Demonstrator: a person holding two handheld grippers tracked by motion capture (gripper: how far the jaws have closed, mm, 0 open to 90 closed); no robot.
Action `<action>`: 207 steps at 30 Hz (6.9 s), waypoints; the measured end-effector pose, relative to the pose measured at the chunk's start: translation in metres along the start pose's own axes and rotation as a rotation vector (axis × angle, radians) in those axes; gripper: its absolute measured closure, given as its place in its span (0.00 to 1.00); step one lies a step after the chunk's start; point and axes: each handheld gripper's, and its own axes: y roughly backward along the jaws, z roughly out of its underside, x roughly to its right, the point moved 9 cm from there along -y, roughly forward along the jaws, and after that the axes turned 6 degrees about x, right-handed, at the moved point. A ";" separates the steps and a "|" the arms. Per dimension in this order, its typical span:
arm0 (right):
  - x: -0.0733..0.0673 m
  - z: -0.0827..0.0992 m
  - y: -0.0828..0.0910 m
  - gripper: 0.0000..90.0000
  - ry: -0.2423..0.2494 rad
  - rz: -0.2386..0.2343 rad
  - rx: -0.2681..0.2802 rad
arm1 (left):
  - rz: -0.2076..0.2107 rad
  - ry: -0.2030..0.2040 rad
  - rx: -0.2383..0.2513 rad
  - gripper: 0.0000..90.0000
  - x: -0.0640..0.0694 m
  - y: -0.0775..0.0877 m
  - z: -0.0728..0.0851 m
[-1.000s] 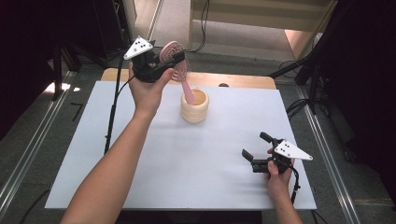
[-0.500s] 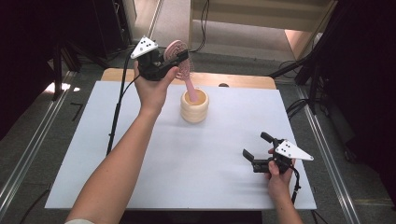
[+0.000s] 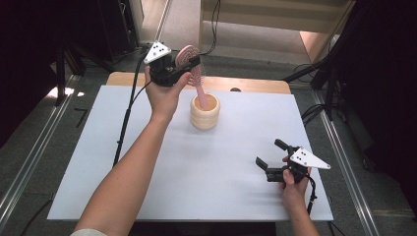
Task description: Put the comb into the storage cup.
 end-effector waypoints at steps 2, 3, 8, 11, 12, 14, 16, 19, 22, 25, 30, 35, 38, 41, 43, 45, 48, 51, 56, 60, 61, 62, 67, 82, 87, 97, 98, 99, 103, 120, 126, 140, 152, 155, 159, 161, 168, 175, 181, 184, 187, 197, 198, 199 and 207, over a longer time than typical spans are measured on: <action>0.000 0.000 0.000 0.00 0.000 -0.001 0.001 | -0.003 0.000 -0.005 0.72 -0.001 -0.001 0.003; 0.000 0.000 0.000 0.00 0.001 -0.001 0.000 | -0.002 0.001 -0.004 0.72 -0.001 -0.002 0.004; 0.000 0.000 0.000 0.00 0.001 -0.001 0.002 | -0.015 0.002 -0.016 0.72 -0.005 -0.004 0.012; 0.000 -0.001 0.000 0.00 -0.001 -0.003 0.002 | -0.022 0.001 -0.022 0.72 -0.007 -0.005 0.016; 0.000 -0.001 0.000 0.00 -0.001 -0.003 0.002 | -0.021 -0.001 -0.023 0.72 -0.007 -0.005 0.017; 0.000 0.000 0.000 0.00 0.002 -0.002 0.001 | -0.020 0.003 -0.023 0.72 -0.008 -0.005 0.020; 0.000 -0.001 0.000 0.00 0.003 -0.002 0.002 | -0.018 -0.004 -0.028 0.72 -0.007 -0.006 0.022; -0.001 -0.001 0.000 0.00 0.003 -0.003 0.003 | -0.019 -0.011 -0.035 0.72 -0.007 -0.008 0.026; 0.000 -0.001 0.000 0.00 0.004 -0.003 0.006 | -0.025 -0.018 -0.038 0.72 -0.007 -0.009 0.030; 0.000 -0.001 0.000 0.00 0.003 -0.003 0.006 | -0.026 -0.026 -0.045 0.72 -0.007 -0.010 0.034; -0.001 -0.001 0.000 0.00 0.004 -0.005 0.004 | -0.015 -0.023 -0.054 0.72 -0.008 -0.011 0.040; -0.001 0.000 -0.001 0.00 0.003 -0.005 0.001 | -0.012 -0.020 -0.060 0.72 -0.008 -0.013 0.047; -0.002 0.000 -0.001 0.00 0.004 -0.005 0.002 | -0.011 -0.018 -0.067 0.72 -0.008 -0.014 0.051; -0.002 0.000 -0.001 0.00 0.006 -0.007 0.001 | -0.007 -0.024 -0.078 0.72 -0.008 -0.015 0.056; -0.002 0.000 -0.001 0.00 0.003 -0.006 0.001 | -0.008 -0.023 -0.083 0.72 -0.009 -0.015 0.059; -0.002 0.000 -0.001 0.00 0.003 -0.007 0.001 | -0.013 -0.023 -0.086 0.72 -0.010 -0.015 0.061; -0.002 0.000 -0.002 0.00 0.004 -0.009 0.001 | -0.014 -0.017 -0.086 0.72 -0.011 -0.015 0.063; -0.003 0.000 -0.002 0.00 0.004 -0.010 0.001 | -0.008 -0.013 -0.087 0.72 -0.011 -0.015 0.065; -0.003 0.000 -0.002 0.00 0.002 -0.010 0.001 | -0.009 -0.013 -0.097 0.72 -0.012 -0.016 0.071; -0.003 0.000 -0.002 0.00 0.003 -0.012 0.000 | -0.009 -0.006 -0.102 0.72 -0.012 -0.017 0.075; -0.003 0.000 -0.002 0.00 0.002 -0.012 0.000 | -0.009 -0.004 -0.105 0.72 -0.012 -0.017 0.076; -0.003 0.000 -0.002 0.00 0.002 -0.012 -0.001 | -0.010 -0.006 -0.108 0.71 -0.013 -0.017 0.078; -0.003 0.001 -0.003 0.00 0.003 -0.011 -0.002 | -0.009 0.005 -0.110 0.72 -0.013 -0.017 0.082; -0.003 0.001 -0.003 0.00 0.002 -0.011 -0.002 | -0.023 0.030 -0.100 0.71 -0.017 -0.017 0.088; -0.002 0.001 -0.003 0.00 0.004 -0.010 -0.001 | -0.037 0.043 -0.103 0.70 -0.021 -0.016 0.090; -0.003 0.001 -0.003 0.00 0.001 -0.011 -0.005 | -0.054 0.082 -0.129 0.61 -0.033 -0.008 0.095; -0.003 0.001 -0.004 0.00 0.003 -0.013 -0.004 | -0.050 0.088 -0.132 0.60 -0.033 -0.008 0.096; -0.004 0.001 -0.004 0.00 0.005 -0.014 -0.004 | -0.054 0.086 -0.137 0.58 -0.034 -0.007 0.097; -0.004 0.002 -0.004 0.00 0.004 -0.014 -0.005 | -0.057 0.084 -0.144 0.48 -0.034 -0.005 0.098; -0.005 0.001 -0.005 0.00 0.007 -0.018 -0.006 | -0.001 0.034 -0.183 0.00 -0.026 0.004 0.101; -0.005 0.002 -0.005 0.00 0.009 -0.018 -0.007 | -0.017 0.025 -0.169 0.00 -0.028 0.015 0.099; -0.009 0.002 -0.008 0.00 0.013 -0.023 -0.013 | -0.015 -0.001 -0.167 0.00 -0.028 0.049 0.104; -0.010 0.003 -0.009 0.00 0.017 -0.028 -0.017 | 0.002 -0.032 -0.145 0.00 -0.020 0.073 0.104; -0.010 0.003 -0.009 0.00 0.017 -0.028 -0.018 | 0.007 -0.033 -0.137 0.01 -0.018 0.079 0.103; -0.010 0.003 -0.009 0.00 0.017 -0.029 -0.017 | 0.006 -0.030 -0.117 0.01 -0.014 0.088 0.100; -0.010 0.003 -0.009 0.00 0.015 -0.030 -0.017 | 0.008 -0.030 -0.105 0.01 -0.013 0.092 0.098; -0.011 0.003 -0.009 0.00 0.014 -0.029 -0.017 | 0.013 -0.033 -0.086 0.01 -0.008 0.107 0.096; -0.011 0.003 -0.009 0.00 0.016 -0.031 -0.019 | 0.003 -0.047 -0.085 0.01 -0.007 0.124 0.098; -0.011 0.004 -0.010 0.00 0.017 -0.030 -0.022 | -0.010 -0.058 -0.085 0.01 -0.005 0.134 0.104; -0.011 0.004 -0.009 0.00 0.016 -0.029 -0.023 | -0.009 -0.066 -0.086 0.01 -0.002 0.140 0.107; -0.011 0.004 -0.009 0.00 0.017 -0.028 -0.023 | -0.008 -0.070 -0.089 0.01 -0.001 0.146 0.110; -0.012 0.004 -0.010 0.00 0.021 -0.029 -0.025 | -0.016 -0.078 -0.096 0.01 0.002 0.166 0.121; -0.012 0.004 -0.010 0.00 0.022 -0.029 -0.025 | -0.015 -0.075 -0.098 0.01 0.002 0.169 0.122; -0.012 0.004 -0.010 0.00 0.022 -0.030 -0.025 | -0.015 -0.072 -0.095 0.01 0.002 0.171 0.123; -0.012 0.004 -0.010 0.00 0.023 -0.028 -0.027 | -0.035 -0.070 -0.104 0.01 -0.002 0.192 0.135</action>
